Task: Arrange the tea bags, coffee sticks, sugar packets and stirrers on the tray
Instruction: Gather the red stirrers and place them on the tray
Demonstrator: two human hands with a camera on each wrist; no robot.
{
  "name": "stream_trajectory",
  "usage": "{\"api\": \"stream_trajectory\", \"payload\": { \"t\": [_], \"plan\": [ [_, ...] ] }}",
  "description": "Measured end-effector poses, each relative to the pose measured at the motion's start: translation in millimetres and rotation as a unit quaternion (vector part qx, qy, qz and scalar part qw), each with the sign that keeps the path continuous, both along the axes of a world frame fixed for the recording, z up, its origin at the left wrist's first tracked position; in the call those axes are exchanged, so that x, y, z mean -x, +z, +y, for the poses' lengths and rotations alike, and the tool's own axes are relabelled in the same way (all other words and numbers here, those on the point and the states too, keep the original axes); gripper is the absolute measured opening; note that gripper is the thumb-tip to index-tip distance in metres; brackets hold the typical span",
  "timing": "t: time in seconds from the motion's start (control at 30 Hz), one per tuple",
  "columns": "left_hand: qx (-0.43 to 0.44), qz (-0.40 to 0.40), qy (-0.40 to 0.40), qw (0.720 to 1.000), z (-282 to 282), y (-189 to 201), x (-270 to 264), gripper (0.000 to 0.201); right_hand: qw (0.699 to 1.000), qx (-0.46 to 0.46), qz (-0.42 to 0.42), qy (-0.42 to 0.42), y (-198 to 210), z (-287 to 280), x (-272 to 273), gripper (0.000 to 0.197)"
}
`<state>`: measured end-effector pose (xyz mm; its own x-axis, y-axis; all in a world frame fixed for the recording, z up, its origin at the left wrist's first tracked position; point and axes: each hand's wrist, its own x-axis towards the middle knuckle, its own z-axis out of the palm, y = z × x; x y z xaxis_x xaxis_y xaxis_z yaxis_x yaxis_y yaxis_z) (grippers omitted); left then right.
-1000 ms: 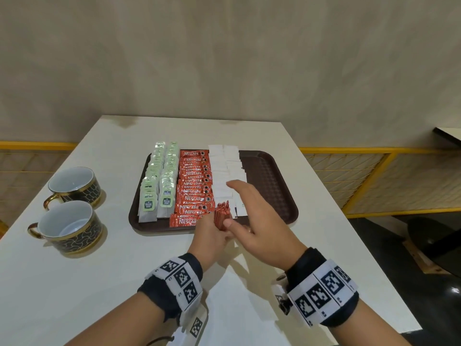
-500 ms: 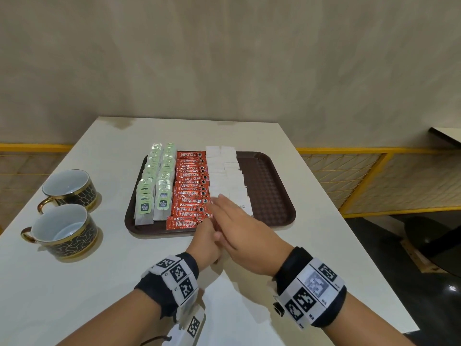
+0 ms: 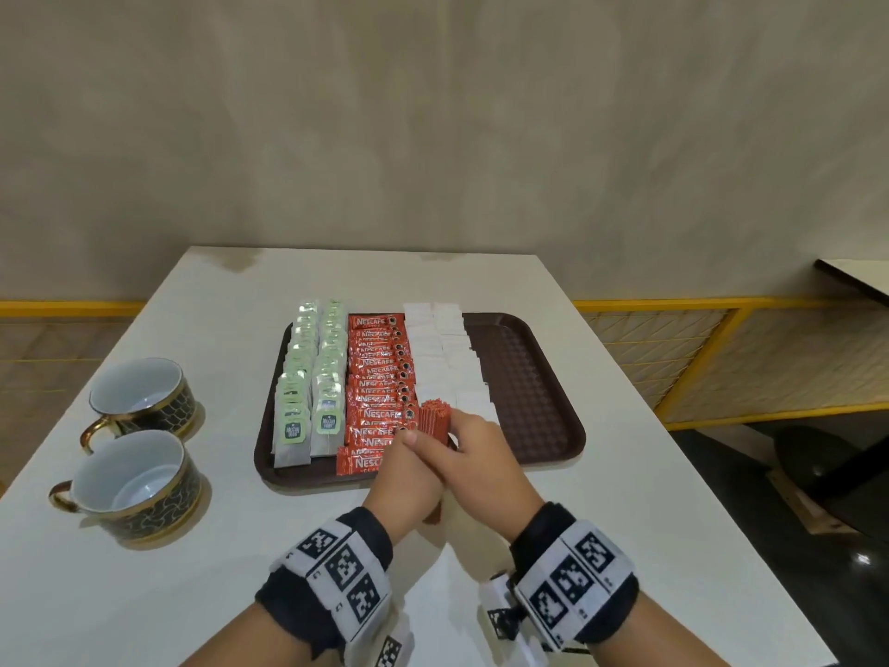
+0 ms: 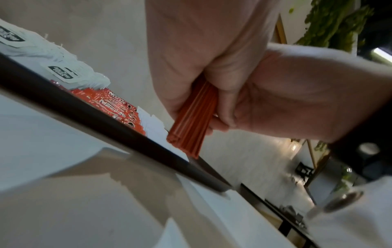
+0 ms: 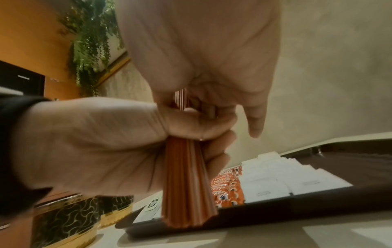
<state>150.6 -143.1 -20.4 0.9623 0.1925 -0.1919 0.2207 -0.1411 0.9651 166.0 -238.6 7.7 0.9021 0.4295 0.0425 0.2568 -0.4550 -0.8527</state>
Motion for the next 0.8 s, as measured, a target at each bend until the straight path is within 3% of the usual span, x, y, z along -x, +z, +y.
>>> {"api": "stream_trajectory", "payload": {
  "t": [0.1,0.2,0.37,0.47,0.6,0.7,0.8],
  "plan": [
    [-0.044,-0.051,-0.009,0.998,5,5,-3,0.032,0.998,0.012,-0.039,-0.040,-2,17,-4,0.030],
    [-0.098,-0.060,-0.058,0.992,16,7,-8,0.016,0.994,-0.050,-0.026,-0.089,-2,31,-16,0.026],
    [-0.064,-0.087,-0.098,0.989,24,17,-28,0.019,0.984,-0.106,0.013,-0.141,3,41,-41,0.036],
    [-0.048,-0.037,-0.157,0.986,26,18,-43,0.034,0.981,-0.121,0.059,-0.137,15,38,-60,0.031],
    [-0.131,0.052,-0.158,0.977,29,13,-39,0.043,0.957,-0.181,0.125,-0.187,28,2,-129,0.024],
    [-0.198,0.047,-0.141,0.969,35,12,-31,0.034,0.964,-0.062,0.142,-0.215,16,-32,-193,0.025],
    [-0.217,0.057,-0.117,0.967,41,11,-31,0.028,0.959,0.100,0.184,-0.190,-10,-48,-238,0.030]
  ]
}}
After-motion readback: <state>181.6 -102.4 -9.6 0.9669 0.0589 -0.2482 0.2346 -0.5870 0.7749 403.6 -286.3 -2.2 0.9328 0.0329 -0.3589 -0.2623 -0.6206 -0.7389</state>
